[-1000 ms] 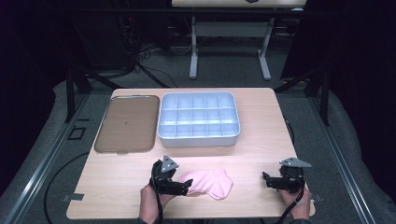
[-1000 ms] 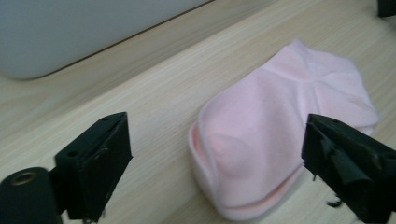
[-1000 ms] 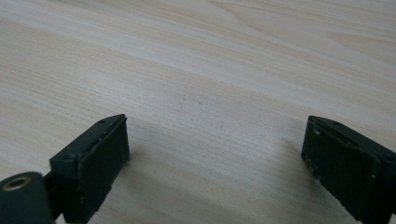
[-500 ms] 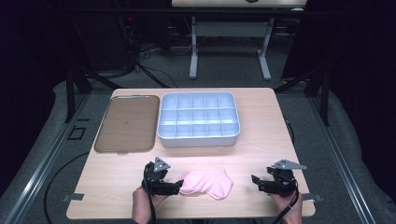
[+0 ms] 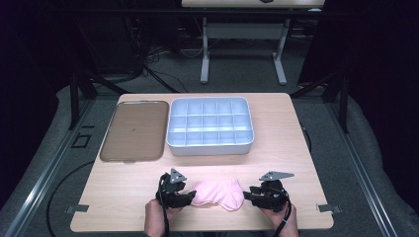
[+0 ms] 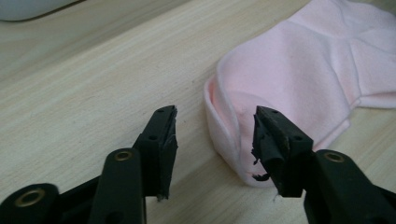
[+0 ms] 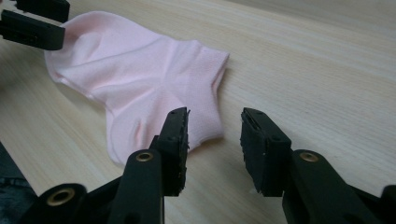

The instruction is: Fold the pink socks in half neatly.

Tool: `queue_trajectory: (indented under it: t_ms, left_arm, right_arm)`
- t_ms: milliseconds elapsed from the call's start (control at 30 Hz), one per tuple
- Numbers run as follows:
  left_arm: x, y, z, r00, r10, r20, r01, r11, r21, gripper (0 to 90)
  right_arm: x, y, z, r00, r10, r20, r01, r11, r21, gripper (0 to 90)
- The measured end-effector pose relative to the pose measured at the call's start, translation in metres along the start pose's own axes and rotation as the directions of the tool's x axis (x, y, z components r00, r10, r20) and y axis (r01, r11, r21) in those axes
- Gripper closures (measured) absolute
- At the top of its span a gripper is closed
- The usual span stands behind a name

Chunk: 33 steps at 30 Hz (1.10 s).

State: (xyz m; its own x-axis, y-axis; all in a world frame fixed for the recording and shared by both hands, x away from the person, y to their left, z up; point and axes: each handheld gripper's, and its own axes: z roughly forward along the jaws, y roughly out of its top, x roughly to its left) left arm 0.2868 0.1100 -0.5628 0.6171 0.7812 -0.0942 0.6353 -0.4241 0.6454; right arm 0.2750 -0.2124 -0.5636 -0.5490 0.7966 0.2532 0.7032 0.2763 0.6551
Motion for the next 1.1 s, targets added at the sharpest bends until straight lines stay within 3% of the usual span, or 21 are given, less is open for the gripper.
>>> queue_trajectory:
  t_ms: [133,367,533,767,1100]
  left_arm:
    - [0.0,-0.002,0.002,0.9998,-0.001,0.021,0.001,1.0,0.009,56.2]
    - [-0.001,-0.003,0.005,0.9997,0.009,0.024,-0.009,0.9996,0.025,66.1]
    - [-0.002,-0.004,0.006,0.9994,0.009,0.034,-0.01,0.9997,0.02,73.0]
    - [-0.003,-0.004,0.006,0.9993,0.017,0.034,-0.017,0.9997,0.016,80.9]
    - [-0.007,-0.001,0.009,0.9995,0.021,0.024,-0.021,0.9998,0.007,83.8]
  right_arm:
    - [0.004,0.001,0.006,1.0,-0.004,-0.005,0.004,1.0,0.007,62.9]
    - [0.014,0.002,0.014,0.9992,-0.024,0.032,0.023,0.999,0.044,68.6]
    - [0.018,0.001,0.017,0.9962,-0.066,0.057,0.063,0.996,0.061,69.5]
    - [0.021,-0.002,0.018,0.9909,-0.103,0.087,0.098,0.993,0.059,82.9]
    - [0.014,-0.003,0.013,0.993,-0.069,0.096,0.063,0.996,0.061,85.5]
